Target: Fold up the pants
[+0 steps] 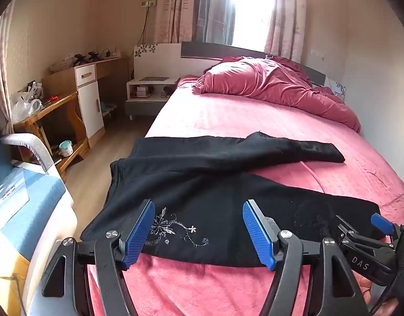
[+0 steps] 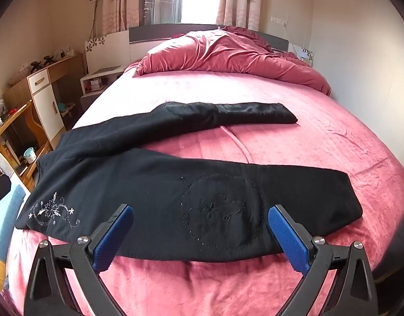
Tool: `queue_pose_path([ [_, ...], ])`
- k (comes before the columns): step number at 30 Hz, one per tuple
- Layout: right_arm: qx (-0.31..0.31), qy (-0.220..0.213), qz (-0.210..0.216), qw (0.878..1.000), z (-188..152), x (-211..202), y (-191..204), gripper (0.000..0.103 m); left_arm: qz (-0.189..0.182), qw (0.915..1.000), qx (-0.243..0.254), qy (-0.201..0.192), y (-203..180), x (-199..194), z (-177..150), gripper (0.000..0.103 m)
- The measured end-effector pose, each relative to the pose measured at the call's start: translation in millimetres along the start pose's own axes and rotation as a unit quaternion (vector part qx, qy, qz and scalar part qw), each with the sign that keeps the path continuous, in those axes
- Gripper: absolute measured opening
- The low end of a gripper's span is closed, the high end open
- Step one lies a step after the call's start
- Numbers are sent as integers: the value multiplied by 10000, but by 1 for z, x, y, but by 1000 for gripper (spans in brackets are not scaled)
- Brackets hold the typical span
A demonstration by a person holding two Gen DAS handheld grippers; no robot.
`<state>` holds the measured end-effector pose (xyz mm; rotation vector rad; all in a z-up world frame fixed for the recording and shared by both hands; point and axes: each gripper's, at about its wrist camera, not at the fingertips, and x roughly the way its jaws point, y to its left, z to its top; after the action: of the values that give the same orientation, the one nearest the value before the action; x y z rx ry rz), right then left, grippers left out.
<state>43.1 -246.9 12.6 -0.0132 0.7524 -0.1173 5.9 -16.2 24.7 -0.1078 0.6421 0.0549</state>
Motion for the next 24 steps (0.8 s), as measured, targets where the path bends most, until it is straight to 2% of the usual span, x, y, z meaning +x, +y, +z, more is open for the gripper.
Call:
queue_pose_path([
  [8, -19, -43, -13, 10000, -3, -4, 3, 103, 17, 10000, 33, -36, 0, -3, 0, 71],
  [11, -13, 79, 30, 10000, -4, -2, -2, 103, -4, 10000, 31, -31, -1, -5, 0, 71],
  [14, -32, -74, -5, 10000, -2, -4, 2, 103, -1, 10000, 36, -32, -2, -5, 0, 71],
  [24, -42, -61, 7, 10000, -5, -3, 5, 103, -29, 10000, 47, 9, -2, -5, -1, 71],
])
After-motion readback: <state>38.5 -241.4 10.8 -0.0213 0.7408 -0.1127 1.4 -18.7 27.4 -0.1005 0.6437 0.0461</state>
